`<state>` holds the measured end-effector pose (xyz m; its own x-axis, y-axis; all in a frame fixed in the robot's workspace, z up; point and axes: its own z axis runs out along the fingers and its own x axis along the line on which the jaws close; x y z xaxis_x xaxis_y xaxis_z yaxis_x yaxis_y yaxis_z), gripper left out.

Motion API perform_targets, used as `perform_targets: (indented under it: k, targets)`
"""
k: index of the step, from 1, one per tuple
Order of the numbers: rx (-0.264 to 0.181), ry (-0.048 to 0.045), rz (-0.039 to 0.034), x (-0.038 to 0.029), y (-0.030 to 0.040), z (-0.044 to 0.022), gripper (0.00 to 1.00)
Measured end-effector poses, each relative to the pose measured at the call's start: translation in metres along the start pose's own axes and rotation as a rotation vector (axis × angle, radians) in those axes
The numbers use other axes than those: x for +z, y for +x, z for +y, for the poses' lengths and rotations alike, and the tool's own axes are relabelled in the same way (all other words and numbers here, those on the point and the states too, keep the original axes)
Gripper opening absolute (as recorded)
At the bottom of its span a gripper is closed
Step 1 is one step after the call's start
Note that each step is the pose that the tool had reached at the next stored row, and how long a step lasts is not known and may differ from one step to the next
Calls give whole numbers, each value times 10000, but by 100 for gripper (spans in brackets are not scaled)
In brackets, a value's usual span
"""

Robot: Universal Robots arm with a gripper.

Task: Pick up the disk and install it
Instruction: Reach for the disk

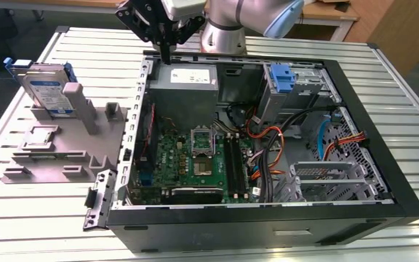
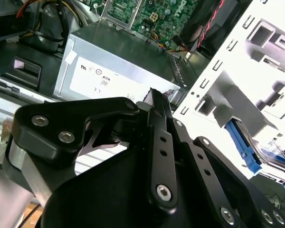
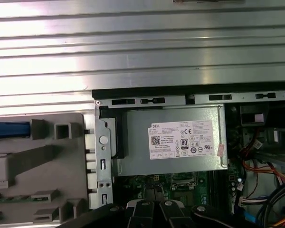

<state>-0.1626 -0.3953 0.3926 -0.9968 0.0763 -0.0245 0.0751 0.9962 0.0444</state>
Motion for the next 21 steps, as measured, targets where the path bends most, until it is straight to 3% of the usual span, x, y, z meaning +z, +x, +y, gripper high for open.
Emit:
perform_targets:
  k: [21]
  targets:
    - [0, -2, 0, 11, 72, -5, 10]
